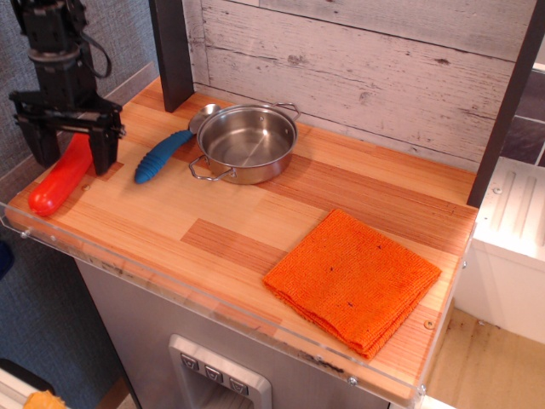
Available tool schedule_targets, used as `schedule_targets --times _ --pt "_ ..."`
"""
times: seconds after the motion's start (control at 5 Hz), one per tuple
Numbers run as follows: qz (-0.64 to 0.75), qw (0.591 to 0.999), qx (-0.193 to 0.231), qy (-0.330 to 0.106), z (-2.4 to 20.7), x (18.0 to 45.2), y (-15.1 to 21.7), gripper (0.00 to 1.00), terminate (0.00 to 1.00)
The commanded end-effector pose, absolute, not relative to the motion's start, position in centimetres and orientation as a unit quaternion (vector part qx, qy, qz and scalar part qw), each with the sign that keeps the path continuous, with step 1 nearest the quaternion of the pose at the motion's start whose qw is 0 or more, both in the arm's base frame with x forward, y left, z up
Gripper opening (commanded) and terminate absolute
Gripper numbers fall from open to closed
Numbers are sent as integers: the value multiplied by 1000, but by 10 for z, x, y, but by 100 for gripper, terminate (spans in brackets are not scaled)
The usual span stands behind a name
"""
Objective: Pick the carrot and put into the pot.
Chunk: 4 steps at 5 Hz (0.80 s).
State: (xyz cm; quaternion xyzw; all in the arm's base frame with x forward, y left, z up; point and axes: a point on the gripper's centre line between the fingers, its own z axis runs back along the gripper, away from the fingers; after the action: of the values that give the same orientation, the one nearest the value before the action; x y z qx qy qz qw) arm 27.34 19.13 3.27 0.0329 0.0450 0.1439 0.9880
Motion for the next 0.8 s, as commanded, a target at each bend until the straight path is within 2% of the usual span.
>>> schedule_targets --times 0.0,0.2,0.4,0.6 --pt "134 989 43 50 26 276 190 100 0" --pt "129 989 45 63 16 276 185 100 0" --pt "129 989 43 55 17 277 183 0 0" --pt "132 989 47 40 28 276 184 0 0"
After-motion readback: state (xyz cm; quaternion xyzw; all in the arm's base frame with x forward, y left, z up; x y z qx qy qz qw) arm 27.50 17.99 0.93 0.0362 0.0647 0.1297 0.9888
